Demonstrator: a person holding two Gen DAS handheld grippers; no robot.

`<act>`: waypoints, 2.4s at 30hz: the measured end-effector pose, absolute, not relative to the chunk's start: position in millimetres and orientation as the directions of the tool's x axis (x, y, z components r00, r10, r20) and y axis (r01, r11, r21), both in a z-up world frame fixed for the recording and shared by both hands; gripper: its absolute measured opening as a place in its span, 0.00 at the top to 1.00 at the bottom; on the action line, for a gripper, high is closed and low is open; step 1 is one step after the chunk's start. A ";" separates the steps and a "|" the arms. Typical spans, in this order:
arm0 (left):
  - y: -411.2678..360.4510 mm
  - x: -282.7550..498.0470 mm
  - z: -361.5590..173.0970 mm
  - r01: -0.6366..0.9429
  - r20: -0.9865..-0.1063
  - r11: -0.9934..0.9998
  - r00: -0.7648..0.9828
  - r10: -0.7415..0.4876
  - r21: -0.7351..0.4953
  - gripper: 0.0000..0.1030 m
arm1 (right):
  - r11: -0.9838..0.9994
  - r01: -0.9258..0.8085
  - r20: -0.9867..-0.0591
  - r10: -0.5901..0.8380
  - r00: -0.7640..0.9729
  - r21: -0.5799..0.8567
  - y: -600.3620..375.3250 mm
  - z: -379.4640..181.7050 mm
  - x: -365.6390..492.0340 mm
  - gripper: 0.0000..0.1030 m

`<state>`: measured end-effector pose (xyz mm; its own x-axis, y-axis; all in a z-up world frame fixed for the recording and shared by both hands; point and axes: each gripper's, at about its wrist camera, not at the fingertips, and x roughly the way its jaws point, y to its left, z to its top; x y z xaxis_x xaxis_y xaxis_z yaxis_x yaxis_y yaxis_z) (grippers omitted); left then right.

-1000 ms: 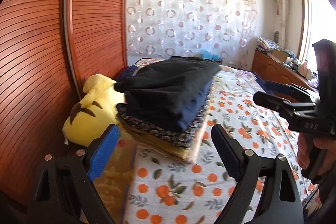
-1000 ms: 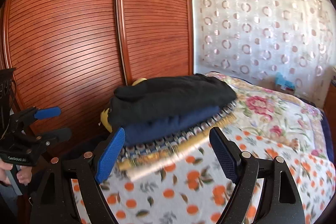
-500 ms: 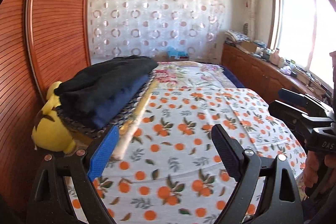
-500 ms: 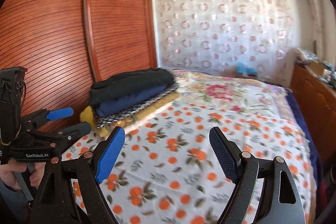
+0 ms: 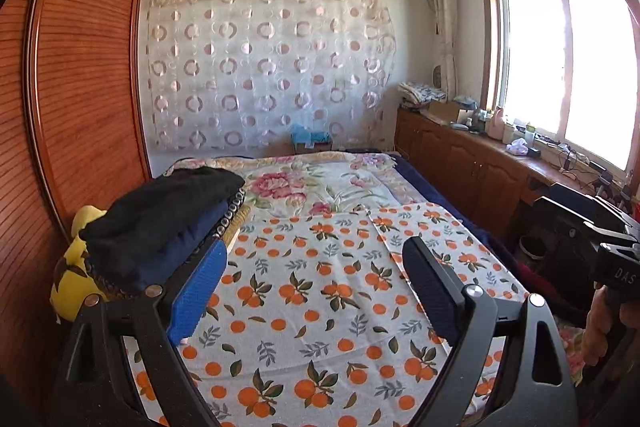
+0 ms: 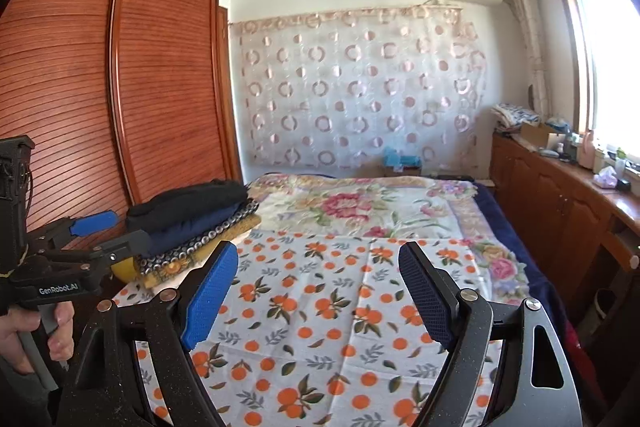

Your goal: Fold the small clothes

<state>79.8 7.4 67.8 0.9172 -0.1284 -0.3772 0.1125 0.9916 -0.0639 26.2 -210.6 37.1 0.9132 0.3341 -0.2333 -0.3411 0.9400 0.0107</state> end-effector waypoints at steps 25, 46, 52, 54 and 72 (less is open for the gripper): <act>8.8 73.0 73.9 0.086 -0.366 0.994 0.925 -0.103 -0.063 0.13 | 0.952 -0.306 -0.224 0.300 0.927 0.008 -198.7 31.5 21.1 0.18; 9.8 72.2 72.4 0.080 -0.364 0.995 0.926 -0.097 -0.061 0.13 | 0.948 -0.319 -0.221 0.312 0.924 0.003 -210.0 30.8 27.0 0.18; 10.2 72.1 72.3 0.081 -0.363 0.995 0.927 -0.098 -0.061 0.13 | 0.947 -0.321 -0.221 0.313 0.924 0.001 -212.1 30.0 27.2 0.18; 10.1 72.0 72.3 0.080 -0.363 0.995 0.927 -0.097 -0.060 0.13 | 0.947 -0.322 -0.221 0.314 0.923 0.000 -212.8 29.6 27.2 0.18; 10.4 71.3 72.1 0.080 -0.360 0.995 0.928 -0.097 -0.061 0.13 | 0.945 -0.328 -0.217 0.319 0.923 -0.004 -221.8 28.7 29.1 0.18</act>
